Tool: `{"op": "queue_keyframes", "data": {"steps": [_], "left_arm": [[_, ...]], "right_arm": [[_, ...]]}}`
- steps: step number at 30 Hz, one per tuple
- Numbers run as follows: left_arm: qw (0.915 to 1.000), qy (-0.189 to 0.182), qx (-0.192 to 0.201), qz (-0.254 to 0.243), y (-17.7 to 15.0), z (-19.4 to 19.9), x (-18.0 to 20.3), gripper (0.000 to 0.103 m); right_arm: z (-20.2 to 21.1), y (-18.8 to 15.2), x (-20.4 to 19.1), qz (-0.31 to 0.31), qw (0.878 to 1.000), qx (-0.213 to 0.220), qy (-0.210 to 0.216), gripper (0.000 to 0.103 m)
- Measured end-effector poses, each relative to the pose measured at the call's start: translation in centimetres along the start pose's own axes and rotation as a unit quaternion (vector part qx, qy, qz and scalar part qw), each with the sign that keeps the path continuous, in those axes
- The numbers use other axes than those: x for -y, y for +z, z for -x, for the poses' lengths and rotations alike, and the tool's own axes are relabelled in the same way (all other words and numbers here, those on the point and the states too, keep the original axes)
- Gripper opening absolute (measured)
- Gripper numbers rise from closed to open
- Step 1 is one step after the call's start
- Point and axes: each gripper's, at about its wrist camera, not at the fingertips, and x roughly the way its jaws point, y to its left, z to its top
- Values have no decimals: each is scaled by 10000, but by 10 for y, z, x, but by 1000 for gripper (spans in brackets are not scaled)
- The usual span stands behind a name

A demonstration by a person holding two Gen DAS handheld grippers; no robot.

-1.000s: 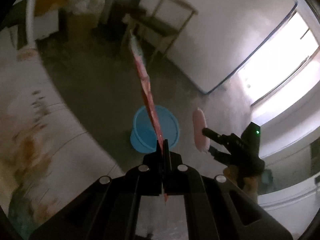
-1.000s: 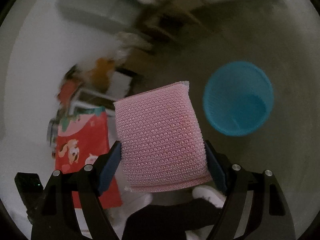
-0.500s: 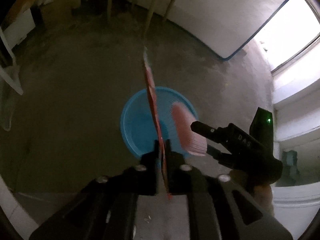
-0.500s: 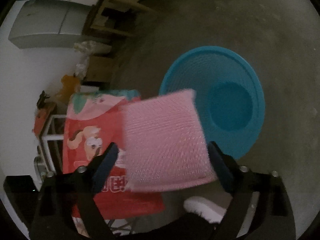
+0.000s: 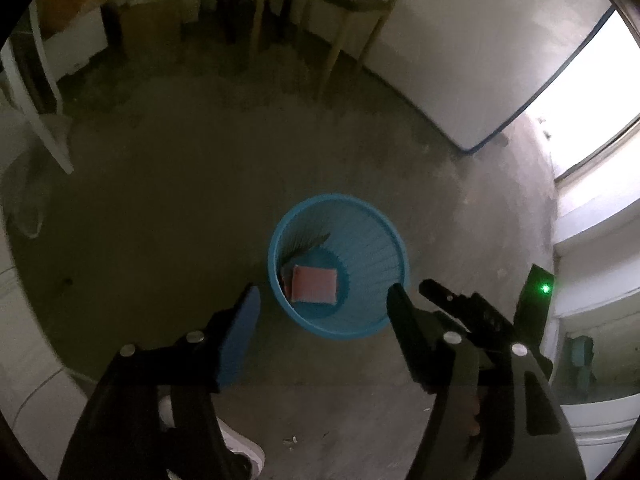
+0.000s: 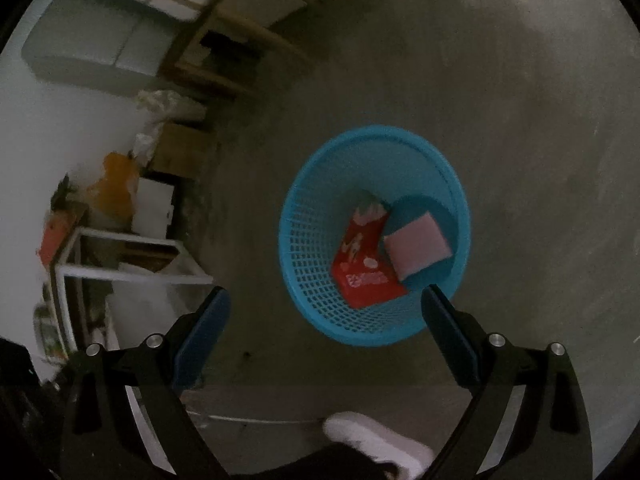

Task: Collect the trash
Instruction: 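Carry both items to the blue wastebasket and open both tools to drop them, then move both tools back over the table toward the medicine box and paper towel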

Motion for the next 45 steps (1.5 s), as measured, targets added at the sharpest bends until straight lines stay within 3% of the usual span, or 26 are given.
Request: {"op": "queue_keyframes", "data": {"steps": [6,9,12,17,21,23,25,28,31,36,40,42,45], "left_arm": [[9985,-391,370,12,-39,79,-11,68],[9964,-824,218,27,-69,117,-22,81],[9967,-659,459,-108,-103,159,-32,85],[9941,-193,1057,-157,-156,212,-48,92],[9847,323,1696,240,-210,271,-94,97],[9798,476,1881,489,-239,299,-118,97],[9747,496,2047,753,-262,320,-141,97],[9669,733,2174,1118,-295,333,-170,97],[9546,925,2407,1491,-322,343,-197,97],[9348,690,2881,1958,-349,363,-244,97],[9324,907,3107,1607,-339,361,-257,97],[9360,1166,3111,1161,-329,357,-263,97],[9429,1251,3008,688,-312,349,-273,97]], "right_arm": [[53,-32,-46,1216,9886,703,-538,95],[79,-57,-80,1881,9720,1084,-904,95],[101,-87,-109,2471,9546,1335,-988,95],[118,-148,-163,3551,9128,1688,-1105,95],[123,-210,-205,4702,8563,1938,-903,95],[126,-236,-221,5053,8340,2076,-771,95],[128,-258,-236,5288,8212,2106,-399,95],[130,-278,-254,5408,8203,1847,229,95],[123,-295,-268,5402,8239,1321,1089,95],[113,-330,-296,5515,8173,810,1460,95],[89,-344,-317,5558,8159,59,1594,95],[80,-350,-324,5465,8200,-280,1676,95],[69,-353,-332,5221,8315,-696,1766,95]]}}
